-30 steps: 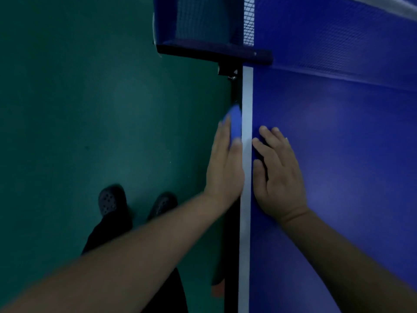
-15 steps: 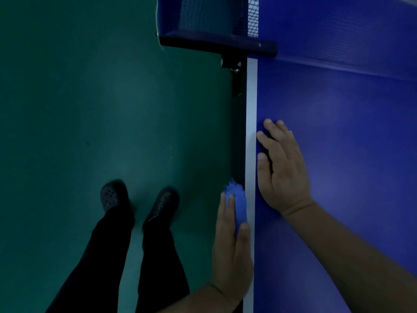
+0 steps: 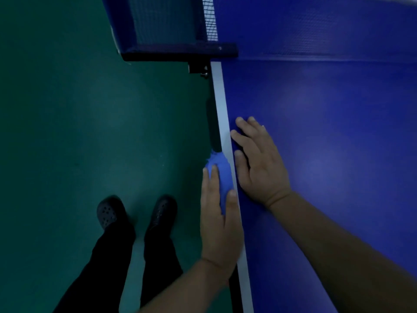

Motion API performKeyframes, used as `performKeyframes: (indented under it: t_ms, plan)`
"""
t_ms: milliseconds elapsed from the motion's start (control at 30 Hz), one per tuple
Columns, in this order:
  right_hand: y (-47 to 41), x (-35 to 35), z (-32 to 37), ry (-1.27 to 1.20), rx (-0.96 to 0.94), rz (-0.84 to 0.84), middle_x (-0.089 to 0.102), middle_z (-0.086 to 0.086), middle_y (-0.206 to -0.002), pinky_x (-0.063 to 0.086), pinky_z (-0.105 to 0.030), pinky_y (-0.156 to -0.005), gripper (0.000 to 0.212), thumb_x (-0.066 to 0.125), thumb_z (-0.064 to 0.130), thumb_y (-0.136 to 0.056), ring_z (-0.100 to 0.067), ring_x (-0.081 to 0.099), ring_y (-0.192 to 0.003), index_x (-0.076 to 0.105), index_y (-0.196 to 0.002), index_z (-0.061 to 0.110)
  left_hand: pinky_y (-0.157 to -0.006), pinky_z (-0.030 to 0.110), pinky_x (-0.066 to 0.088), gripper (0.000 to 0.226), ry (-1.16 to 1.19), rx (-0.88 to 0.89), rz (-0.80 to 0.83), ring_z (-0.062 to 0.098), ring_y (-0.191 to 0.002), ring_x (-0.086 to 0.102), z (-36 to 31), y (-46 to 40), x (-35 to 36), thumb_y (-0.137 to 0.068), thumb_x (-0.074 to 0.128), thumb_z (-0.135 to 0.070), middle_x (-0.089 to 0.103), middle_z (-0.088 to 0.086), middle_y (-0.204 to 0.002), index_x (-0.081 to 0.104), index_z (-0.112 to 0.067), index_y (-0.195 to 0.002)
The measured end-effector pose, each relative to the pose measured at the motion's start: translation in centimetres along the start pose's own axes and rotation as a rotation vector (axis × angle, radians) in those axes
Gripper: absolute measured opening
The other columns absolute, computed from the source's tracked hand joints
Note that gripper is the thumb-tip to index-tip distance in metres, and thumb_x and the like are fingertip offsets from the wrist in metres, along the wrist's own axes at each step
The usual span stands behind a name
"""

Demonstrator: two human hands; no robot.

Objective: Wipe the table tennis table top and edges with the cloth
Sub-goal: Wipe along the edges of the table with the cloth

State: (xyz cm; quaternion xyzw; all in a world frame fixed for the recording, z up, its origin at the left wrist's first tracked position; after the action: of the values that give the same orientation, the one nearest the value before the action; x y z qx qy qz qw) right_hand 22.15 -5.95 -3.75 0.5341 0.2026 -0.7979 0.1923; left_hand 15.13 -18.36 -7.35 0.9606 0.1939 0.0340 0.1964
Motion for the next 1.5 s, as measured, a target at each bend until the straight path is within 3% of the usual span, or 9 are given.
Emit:
performKeyframes:
  t_ms: [100, 267, 400, 500, 600, 800, 1100, 1300, 1500]
  plan:
    - [0.2, -1.2, -0.6, -0.213, 0.164, -0.053, 0.048, -0.001, -0.149, 0.030, -0.033, -0.120, 0.034, 0.043, 0.018, -0.102, -0.016, 0.040, -0.144, 0.060, -0.130, 0.007, -0.118, 0.011, 0.016, 0.050, -0.058, 0.068, 0.000, -0.005, -0.151, 0.010, -2.8, -1.4, 0.2, -0.101, 0.039, -0.044, 0.011, -0.011, -0.167, 0.022, -0.051, -0.147]
    - [2.6, -5.6, -0.6, -0.533, 0.574, -0.386, 0.052, 0.010, -0.142, 0.040, -0.020, -0.108, 0.028, 0.041, 0.032, -0.101, -0.005, 0.049, -0.133, 0.052, -0.126, 0.038, -0.126, 0.029, 0.000, 0.051, -0.289, 0.211, 0.273, -0.001, -0.152, -0.010, -7.0, -3.9, 3.7, -0.101, 0.026, -0.044, -0.002, -0.020, -0.164, 0.015, -0.035, -0.151]
    - [3.3, -5.5, -1.4, -0.485, 0.709, -0.306, 0.040, 0.013, -0.154, 0.033, -0.012, -0.109, 0.037, 0.040, 0.046, -0.100, 0.004, 0.037, -0.140, 0.050, -0.135, 0.041, -0.126, 0.031, 0.017, 0.056, -0.036, 0.024, 0.479, -0.011, -0.147, 0.014, -7.3, -4.0, 5.3, -0.101, 0.031, -0.038, 0.021, -0.028, -0.160, 0.020, -0.032, -0.156]
    - [2.6, -2.9, -1.5, -0.190, 0.652, -0.092, 0.021, 0.011, -0.164, 0.021, -0.034, -0.124, 0.059, 0.038, 0.050, -0.099, -0.010, 0.012, -0.154, 0.038, -0.153, 0.024, -0.119, 0.037, 0.035, 0.053, -0.055, 0.081, 0.430, 0.001, -0.140, 0.041, -9.0, -6.6, 4.6, -0.101, 0.041, -0.033, 0.045, -0.010, -0.153, 0.040, -0.021, -0.152]
    - [2.4, -1.7, -4.0, 0.082, 0.563, -0.073, 0.029, -0.013, -0.163, 0.018, -0.053, -0.123, 0.053, 0.038, 0.033, -0.105, -0.034, 0.015, -0.153, 0.038, -0.153, 0.010, -0.114, 0.035, 0.037, 0.045, -0.389, 0.450, 0.219, 0.018, -0.128, 0.049, -11.8, -10.2, 1.9, -0.097, 0.048, -0.027, 0.055, 0.006, -0.136, 0.056, -0.009, -0.137]
    - [0.7, -8.0, -19.0, 0.182, 0.944, -0.257, 0.032, -0.028, -0.157, 0.016, -0.045, -0.123, 0.062, 0.022, 0.038, -0.104, -0.045, 0.029, -0.146, 0.041, -0.151, 0.002, -0.114, 0.053, 0.031, 0.048, -0.798, 0.671, -0.003, 0.036, -0.132, 0.040, -12.8, -16.8, -3.9, -0.093, 0.056, -0.024, 0.046, 0.021, -0.140, 0.054, -0.004, -0.137]
    - [-6.5, 1.0, 0.0, 0.127, 0.000, 0.105, 0.032, -0.017, -0.161, 0.023, -0.054, -0.122, 0.051, 0.040, 0.029, -0.107, -0.036, 0.021, -0.152, 0.039, -0.152, 0.007, -0.122, 0.056, 0.010, 0.062, -1.041, 0.709, 0.015, 0.041, -0.141, 0.032, -12.1, -18.7, -4.8, -0.094, 0.051, -0.034, 0.044, 0.021, -0.148, 0.045, -0.003, -0.147]
    - [-6.6, -4.4, -14.4, 0.262, 0.616, 0.058, 0.023, -0.014, -0.165, 0.018, -0.061, -0.119, 0.056, 0.022, 0.028, -0.105, -0.040, 0.019, -0.151, 0.027, -0.158, 0.009, -0.123, 0.056, 0.013, 0.066, -1.097, 0.706, 0.115, 0.038, -0.143, 0.029, -12.4, -19.1, -5.4, -0.095, 0.047, -0.038, 0.042, 0.018, -0.150, 0.040, -0.003, -0.150]
    - [-12.7, 0.0, -2.2, 0.209, 0.542, -0.030, 0.027, -0.013, -0.164, 0.031, -0.049, -0.116, 0.057, 0.024, 0.032, -0.103, -0.040, 0.023, -0.150, 0.032, -0.156, 0.010, -0.123, 0.056, 0.014, 0.063, -1.112, 0.726, 0.144, 0.037, -0.142, 0.030, -12.5, -19.1, -5.7, -0.098, 0.042, -0.040, 0.042, 0.017, -0.152, 0.043, -0.004, -0.149]
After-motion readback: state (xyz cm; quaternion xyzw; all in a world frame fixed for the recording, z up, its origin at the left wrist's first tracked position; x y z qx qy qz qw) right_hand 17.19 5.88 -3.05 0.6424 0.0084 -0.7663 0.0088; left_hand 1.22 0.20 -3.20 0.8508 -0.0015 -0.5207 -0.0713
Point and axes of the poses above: each hand's wrist, its own y-axis away from the middle knuckle, its own x-axis out of the palm, z = x × y, the point moved 8 cm from there along -y, towards the middle knuckle
